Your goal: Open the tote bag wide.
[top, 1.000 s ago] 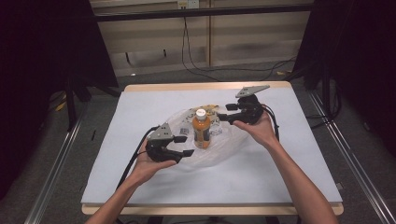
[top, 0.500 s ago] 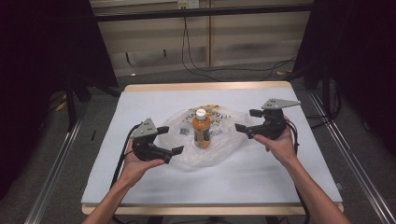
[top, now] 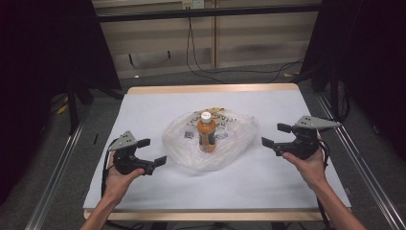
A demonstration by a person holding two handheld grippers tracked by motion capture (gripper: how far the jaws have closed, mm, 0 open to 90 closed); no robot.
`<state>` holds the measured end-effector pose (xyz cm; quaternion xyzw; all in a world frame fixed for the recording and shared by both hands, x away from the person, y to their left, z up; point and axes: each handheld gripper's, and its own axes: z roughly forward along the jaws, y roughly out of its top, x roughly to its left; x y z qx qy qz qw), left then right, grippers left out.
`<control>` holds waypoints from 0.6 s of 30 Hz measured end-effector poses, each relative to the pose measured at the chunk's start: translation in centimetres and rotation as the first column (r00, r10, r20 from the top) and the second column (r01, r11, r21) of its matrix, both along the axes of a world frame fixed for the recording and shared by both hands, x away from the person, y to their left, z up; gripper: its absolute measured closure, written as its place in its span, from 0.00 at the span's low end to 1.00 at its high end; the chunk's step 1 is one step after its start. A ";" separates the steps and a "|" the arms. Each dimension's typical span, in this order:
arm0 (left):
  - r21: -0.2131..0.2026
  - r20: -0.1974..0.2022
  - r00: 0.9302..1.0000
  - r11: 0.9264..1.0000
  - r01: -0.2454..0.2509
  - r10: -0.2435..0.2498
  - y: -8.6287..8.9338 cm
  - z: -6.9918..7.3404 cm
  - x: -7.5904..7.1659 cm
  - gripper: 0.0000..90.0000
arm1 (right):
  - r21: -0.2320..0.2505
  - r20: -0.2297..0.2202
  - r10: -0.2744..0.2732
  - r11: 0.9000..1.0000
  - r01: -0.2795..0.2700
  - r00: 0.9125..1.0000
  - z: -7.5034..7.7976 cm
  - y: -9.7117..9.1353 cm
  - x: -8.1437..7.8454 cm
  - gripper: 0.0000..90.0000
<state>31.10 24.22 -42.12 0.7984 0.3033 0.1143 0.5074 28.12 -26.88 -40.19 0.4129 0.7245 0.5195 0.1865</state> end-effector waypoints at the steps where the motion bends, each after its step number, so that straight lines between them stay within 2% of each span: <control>1: 0.010 0.011 1.000 1.000 0.002 -0.002 0.7 -0.1 -0.5 0.03 | 0.008 0.001 -0.001 1.000 0.001 1.000 -0.1 -0.2 -0.4 0.13; 3: 0.014 0.020 1.000 1.000 -0.008 0.008 1.0 -0.2 -0.8 0.03 | 0.013 0.001 -0.010 1.000 0.010 1.000 -0.2 -0.4 -0.9 0.13; 4: 0.011 0.012 1.000 1.000 -0.011 0.011 1.3 -0.3 -1.1 0.03 | 0.024 0.000 -0.012 1.000 0.012 1.000 -0.4 -0.6 -1.2 0.13; 6: -0.044 -0.019 1.000 0.999 0.008 -0.009 1.9 -0.5 -1.6 0.03 | 0.009 -0.015 -0.028 1.000 0.028 1.000 -1.1 -1.1 -2.3 0.13; 8: -0.024 0.006 1.000 1.000 0.005 -0.005 2.3 -0.8 -2.4 0.03 | 0.012 -0.017 -0.033 0.999 0.033 0.999 -1.4 -1.2 -2.7 0.13; 10: -0.013 -0.005 1.000 1.000 -0.024 0.024 2.4 -1.1 -3.1 0.03 | 0.008 -0.023 -0.048 0.999 0.048 0.999 -1.7 -1.6 -3.5 0.13; 11: -0.007 0.007 0.999 0.999 -0.033 0.034 2.5 -1.3 -3.5 0.03 | 0.011 -0.018 -0.052 0.999 0.052 0.998 -1.9 -1.8 -4.0 0.13; 12: -0.011 0.009 0.999 0.999 -0.039 0.039 2.5 -1.6 -3.8 0.03 | 0.011 -0.001 -0.086 0.996 0.086 0.996 -2.3 -2.3 -4.9 0.15; 13: 0.000 -0.003 1.000 1.000 -0.027 0.027 2.6 -2.1 -4.0 0.03 | 0.004 0.010 -0.098 0.995 0.098 0.995 -2.6 -2.4 -5.3 0.15; 14: 0.000 -0.003 1.000 1.000 -0.027 0.027 2.6 -2.1 -4.0 0.03 | 0.004 0.010 -0.098 0.995 0.098 0.995 -2.6 -2.4 -5.3 0.15; 15: 0.004 0.017 1.000 1.000 -0.017 0.017 2.7 -2.1 -4.0 0.03 | 0.002 0.005 -0.105 0.995 0.105 0.994 -3.0 -2.6 -5.5 0.15; 17: 0.015 0.041 0.999 0.999 -0.032 0.031 3.0 -2.2 -4.2 0.03 | -0.001 -0.026 -0.101 0.995 0.101 0.995 -3.4 -2.9 -5.7 0.15; 18: 0.009 0.030 0.999 0.999 -0.034 0.034 3.1 -2.4 -4.3 0.03 | 0.003 -0.015 -0.116 0.993 0.116 0.993 -3.4 -3.0 -5.8 0.15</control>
